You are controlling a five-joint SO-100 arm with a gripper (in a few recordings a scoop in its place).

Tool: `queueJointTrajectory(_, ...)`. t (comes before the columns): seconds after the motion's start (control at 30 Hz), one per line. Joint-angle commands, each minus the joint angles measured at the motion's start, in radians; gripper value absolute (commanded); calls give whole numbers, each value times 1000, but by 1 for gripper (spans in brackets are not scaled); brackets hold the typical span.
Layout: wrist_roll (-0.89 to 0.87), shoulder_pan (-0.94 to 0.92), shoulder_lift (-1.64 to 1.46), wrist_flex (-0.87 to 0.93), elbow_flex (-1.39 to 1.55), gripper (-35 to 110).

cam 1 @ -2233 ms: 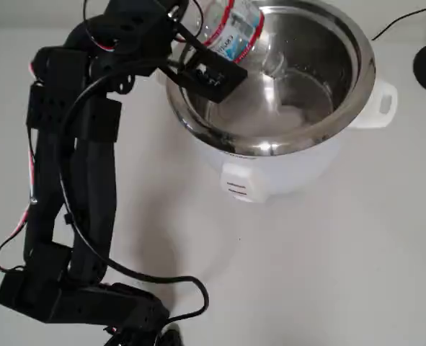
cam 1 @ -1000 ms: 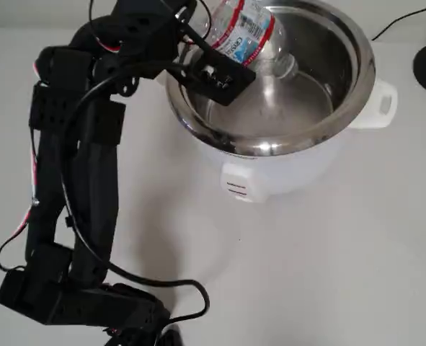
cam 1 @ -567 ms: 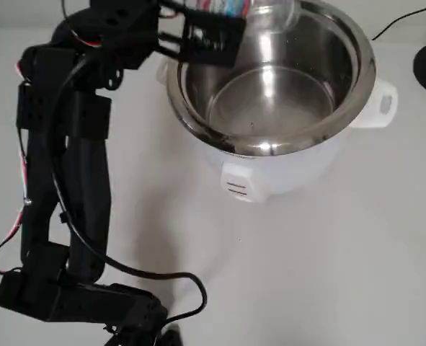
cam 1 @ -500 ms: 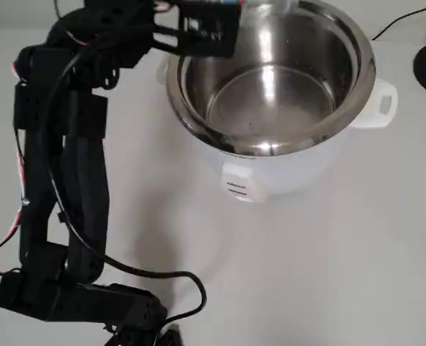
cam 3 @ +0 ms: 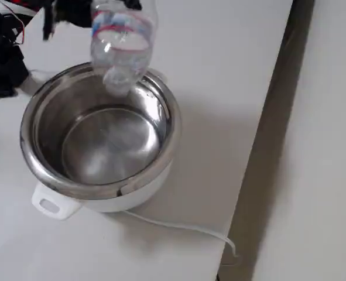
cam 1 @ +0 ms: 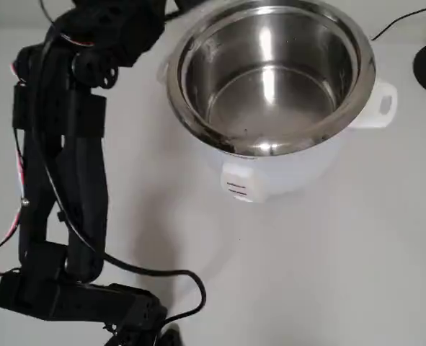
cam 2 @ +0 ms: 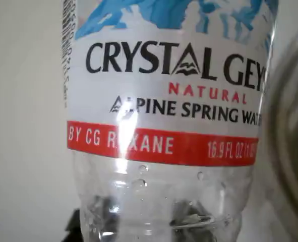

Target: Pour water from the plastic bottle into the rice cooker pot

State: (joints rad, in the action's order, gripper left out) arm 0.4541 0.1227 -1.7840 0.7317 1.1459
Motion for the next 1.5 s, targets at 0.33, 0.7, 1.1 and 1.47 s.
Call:
queueJointTrajectory(0.33, 801, 241, -578, -719, 1002, 12)
queueJointTrajectory(0.7, 885, 325, -325, -1420, 1528, 18)
queueJointTrajectory(1.1, 913, 344, 611, -2299, 1310, 22)
queueJointTrajectory(1.47, 945, 331, 1072, -2471, 907, 33)
